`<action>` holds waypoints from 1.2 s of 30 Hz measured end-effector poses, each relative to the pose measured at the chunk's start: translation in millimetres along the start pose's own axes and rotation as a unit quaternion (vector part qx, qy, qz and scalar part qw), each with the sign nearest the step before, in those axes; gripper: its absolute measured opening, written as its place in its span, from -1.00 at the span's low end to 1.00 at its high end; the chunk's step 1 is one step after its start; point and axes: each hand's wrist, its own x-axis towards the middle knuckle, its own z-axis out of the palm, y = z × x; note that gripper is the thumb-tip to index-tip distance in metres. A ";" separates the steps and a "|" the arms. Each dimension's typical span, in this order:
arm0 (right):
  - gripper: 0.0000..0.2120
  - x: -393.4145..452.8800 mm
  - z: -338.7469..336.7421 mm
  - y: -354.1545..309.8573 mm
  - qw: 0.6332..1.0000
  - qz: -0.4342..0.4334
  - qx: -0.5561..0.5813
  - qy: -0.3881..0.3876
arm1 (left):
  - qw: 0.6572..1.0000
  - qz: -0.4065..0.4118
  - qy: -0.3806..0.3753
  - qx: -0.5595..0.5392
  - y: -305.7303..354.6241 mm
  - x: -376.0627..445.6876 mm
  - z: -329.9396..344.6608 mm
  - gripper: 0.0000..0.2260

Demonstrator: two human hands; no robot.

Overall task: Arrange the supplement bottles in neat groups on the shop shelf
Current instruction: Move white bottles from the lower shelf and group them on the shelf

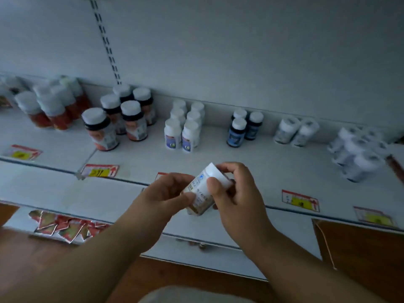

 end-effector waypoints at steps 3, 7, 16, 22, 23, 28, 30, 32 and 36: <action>-0.64 4.7 -33.5 3.9 0.998 0.007 -0.036 0.055 | 0.995 0.017 -0.053 0.084 13.2 28.6 23.1 -0.80; -0.66 22.7 -91.5 15.0 0.993 0.017 -0.093 0.070 | 0.979 0.063 -0.100 0.166 15.1 78.7 69.4 -0.76; -0.63 92.7 -187.2 74.0 0.972 0.037 -0.228 0.041 | 0.922 0.143 -0.043 0.357 2.6 191.7 169.6 -0.72; -0.62 134.9 -190.9 136.1 0.965 0.010 -0.261 0.005 | 0.910 0.092 0.046 0.401 -22.1 244.6 199.7 -0.81; -0.62 139.7 -190.9 143.2 0.964 0.007 -0.264 0.006 | 0.906 0.089 0.059 0.409 -24.4 250.9 203.0 -0.82; -0.61 153.1 -196.0 159.1 0.963 -0.023 -0.267 0.034 | 0.906 0.087 0.093 0.403 -27.5 267.9 213.4 -0.78; -0.61 153.7 -196.5 161.6 0.960 -0.029 -0.276 0.037 | 0.903 0.091 0.092 0.409 -27.9 270.4 214.3 -0.75; -0.60 151.5 -196.3 162.7 0.958 -0.030 -0.283 0.041 | 0.902 0.095 0.089 0.413 -27.9 270.3 213.9 -0.72; -0.48 139.2 -194.7 156.1 0.949 -0.031 -0.309 0.051 | 0.902 0.096 0.090 0.411 -24.6 259.3 211.2 -0.57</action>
